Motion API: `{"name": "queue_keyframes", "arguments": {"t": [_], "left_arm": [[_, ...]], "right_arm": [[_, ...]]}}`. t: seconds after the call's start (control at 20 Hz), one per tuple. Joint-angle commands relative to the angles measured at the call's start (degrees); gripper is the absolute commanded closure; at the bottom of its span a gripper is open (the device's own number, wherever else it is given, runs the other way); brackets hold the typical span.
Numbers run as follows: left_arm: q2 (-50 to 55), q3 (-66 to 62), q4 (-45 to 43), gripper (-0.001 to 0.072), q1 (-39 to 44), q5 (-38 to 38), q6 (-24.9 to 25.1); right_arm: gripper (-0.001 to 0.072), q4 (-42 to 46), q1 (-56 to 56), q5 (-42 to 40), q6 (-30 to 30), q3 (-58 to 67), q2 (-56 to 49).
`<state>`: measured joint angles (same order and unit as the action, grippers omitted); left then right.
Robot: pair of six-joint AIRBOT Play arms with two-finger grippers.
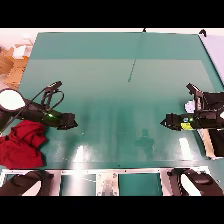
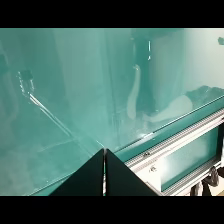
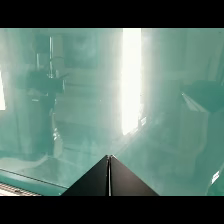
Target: Fold the shirts.
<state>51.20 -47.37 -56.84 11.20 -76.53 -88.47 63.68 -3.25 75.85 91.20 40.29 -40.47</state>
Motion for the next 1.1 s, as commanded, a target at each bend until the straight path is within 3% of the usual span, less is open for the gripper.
{"name": "queue_keyframes", "arguments": {"t": [0.0,0.15,0.3,0.35,0.4,0.45,0.5,0.8,1.05], "left_arm": [[0.0,0.0,-0.3,0.0684,0.0,-0.5,0.0],[-0.1,0.0,-9.9,0.0684,0.0,-2.3,-1.0],[0.0,0.1,-35.6,0.0684,0.0,-4.1,-7.5],[0.0,0.1,-44.4,0.0646,0.0,-4.2,-9.4],[0.0,0.1,-50.6,0.0274,0.0,-3.5,-10.6],[0.0,0.3,-55.0,-0.0002,-0.4,-1.3,-12.9],[0.4,0.4,-55.8,0.0043,-1.6,0.2,-13.1],[6.4,6.8,-54.1,0.0043,-14.9,0.2,-11.3],[7.1,14.4,-51.1,0.0065,-17.6,7.2,-5.5]], "right_arm": [[0.0696,0.0,0.0,0.0,0.0,0.0,0.0],[0.0697,0.0,0.0,0.0,0.0,0.0,0.0],[0.0696,0.0,0.0,0.0,0.0,0.0,0.0],[0.0697,0.0,0.0,0.0,0.0,0.0,0.0],[0.0697,0.0,0.0,0.0,0.0,0.0,0.0],[0.0696,0.0,0.0,0.0,0.0,0.0,0.0],[0.0696,0.0,0.0,0.0,0.0,0.0,0.0],[0.0697,0.0,0.0,0.0,0.0,0.0,0.0],[0.0696,0.0,0.0,0.0,0.0,0.0,0.0]]}}
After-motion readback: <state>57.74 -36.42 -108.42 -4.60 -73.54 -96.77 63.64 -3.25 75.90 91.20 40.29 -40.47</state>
